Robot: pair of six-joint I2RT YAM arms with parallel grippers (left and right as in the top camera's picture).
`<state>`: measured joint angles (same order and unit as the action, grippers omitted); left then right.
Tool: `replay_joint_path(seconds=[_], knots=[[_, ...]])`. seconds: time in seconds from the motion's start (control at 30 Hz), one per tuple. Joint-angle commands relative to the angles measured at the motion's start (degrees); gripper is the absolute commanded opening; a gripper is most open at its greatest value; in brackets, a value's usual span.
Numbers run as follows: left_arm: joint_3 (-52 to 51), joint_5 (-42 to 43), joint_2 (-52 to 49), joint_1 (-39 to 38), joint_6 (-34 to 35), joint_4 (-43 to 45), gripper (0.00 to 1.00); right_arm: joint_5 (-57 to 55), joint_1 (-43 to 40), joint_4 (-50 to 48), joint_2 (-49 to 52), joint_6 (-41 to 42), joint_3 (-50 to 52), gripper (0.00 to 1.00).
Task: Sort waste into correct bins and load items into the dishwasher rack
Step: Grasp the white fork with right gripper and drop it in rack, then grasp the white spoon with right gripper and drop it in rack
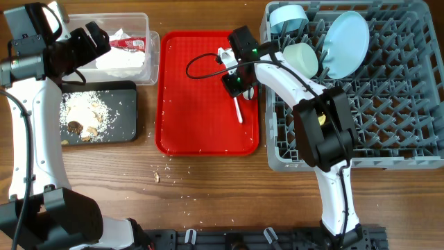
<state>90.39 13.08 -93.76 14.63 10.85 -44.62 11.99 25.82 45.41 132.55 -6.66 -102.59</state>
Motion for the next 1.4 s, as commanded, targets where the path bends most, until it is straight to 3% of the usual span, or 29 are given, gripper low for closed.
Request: replay_joint_path(seconds=[0.0,0.1,0.23,0.3,0.43,0.6,0.63,0.67,0.83,0.93,1.07,1.23,1.37], knots=[[0.59,-0.57,0.24,0.28,0.31,0.13,1.00,0.11,0.39,4.02,1.79,0.61,-2.43,0.04],[0.59,-0.57,0.24,0.28,0.31,0.13,1.00,-0.13,-0.46,11.04,-9.90,0.96,-8.33,0.04],[0.59,-0.55,0.24,0.28,0.31,0.13,1.00,-10.49,-7.15,17.92,-26.03,9.57,-9.05,0.04],[0.59,-0.57,0.22,0.28,0.31,0.13,1.00,-10.71,-10.34,21.62,-27.32,4.20,-8.79,0.04],[0.59,-0.57,0.22,0.28,0.31,0.13,1.00,-14.51,-11.93,19.39,-26.14,-0.94,2.38,0.04],[0.59,-0.57,0.22,0.28,0.31,0.13,1.00,-9.38,-11.89,11.47,-26.14,-2.43,13.18,0.07],[0.59,-0.57,0.24,0.28,0.31,0.13,1.00,-9.33,-11.87,10.95,-26.14,-2.40,13.68,0.36],[0.59,-0.57,0.24,0.28,0.31,0.13,1.00,-9.31,-11.87,10.40,-26.16,-2.38,13.66,0.52],[0.59,-0.57,0.22,0.28,0.31,0.13,1.00,-1.90,-11.19,9.29,-27.12,-2.36,4.70,0.63],[0.59,-0.57,0.22,0.28,0.31,0.13,1.00,-0.70,-6.45,2.05,-26.67,0.90,2.95,0.65],[0.59,-0.57,0.24,0.28,0.31,0.13,1.00,-13.92,2.67,-9.51,-18.60,10.60,2.93,0.64],[0.59,-0.57,0.22,0.28,0.31,0.13,1.00,-20.59,2.67,-10.58,-5.62,14.14,2.93,0.58],[0.59,-0.57,0.22,0.28,0.31,0.13,1.00,-22.95,2.16,-9.88,-1.38,14.32,2.93,0.57]])
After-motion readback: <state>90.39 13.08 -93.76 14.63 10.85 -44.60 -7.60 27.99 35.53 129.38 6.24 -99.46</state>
